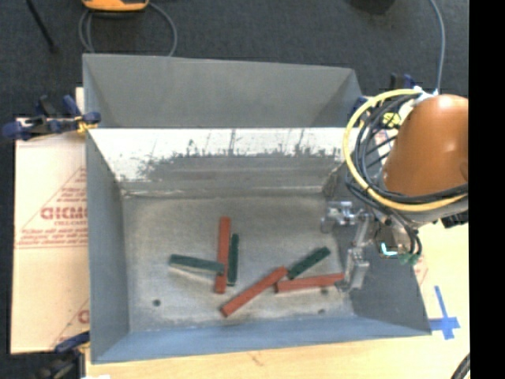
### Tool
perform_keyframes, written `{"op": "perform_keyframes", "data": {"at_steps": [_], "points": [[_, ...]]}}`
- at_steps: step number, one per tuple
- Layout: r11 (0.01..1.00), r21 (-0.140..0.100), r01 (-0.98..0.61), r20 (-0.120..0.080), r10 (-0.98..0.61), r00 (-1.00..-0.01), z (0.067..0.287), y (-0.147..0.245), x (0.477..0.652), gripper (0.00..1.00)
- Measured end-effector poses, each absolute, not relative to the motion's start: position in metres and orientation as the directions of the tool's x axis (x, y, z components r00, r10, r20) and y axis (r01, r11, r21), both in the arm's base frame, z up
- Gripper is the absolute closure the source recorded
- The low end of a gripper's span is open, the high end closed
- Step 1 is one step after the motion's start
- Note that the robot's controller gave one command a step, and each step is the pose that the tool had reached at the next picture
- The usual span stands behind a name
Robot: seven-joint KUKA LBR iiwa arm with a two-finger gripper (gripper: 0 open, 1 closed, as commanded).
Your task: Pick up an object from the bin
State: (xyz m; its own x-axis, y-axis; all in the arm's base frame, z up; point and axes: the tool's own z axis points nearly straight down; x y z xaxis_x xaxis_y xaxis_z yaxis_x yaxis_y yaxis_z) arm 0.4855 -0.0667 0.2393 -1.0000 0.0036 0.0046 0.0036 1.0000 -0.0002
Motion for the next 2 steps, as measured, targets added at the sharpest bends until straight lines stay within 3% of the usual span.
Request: {"op": "perform_keyframes", "data": {"at_steps": [1,2], "points": [[1.000,-0.001,0.000,-0.004,0.000,-1.000,0.243,-0.066,0.487,0.00],[0.997,-0.003,-0.078,-0.008,-0.078,-0.997,0.167,-0.069,0.482,0.00]]}}
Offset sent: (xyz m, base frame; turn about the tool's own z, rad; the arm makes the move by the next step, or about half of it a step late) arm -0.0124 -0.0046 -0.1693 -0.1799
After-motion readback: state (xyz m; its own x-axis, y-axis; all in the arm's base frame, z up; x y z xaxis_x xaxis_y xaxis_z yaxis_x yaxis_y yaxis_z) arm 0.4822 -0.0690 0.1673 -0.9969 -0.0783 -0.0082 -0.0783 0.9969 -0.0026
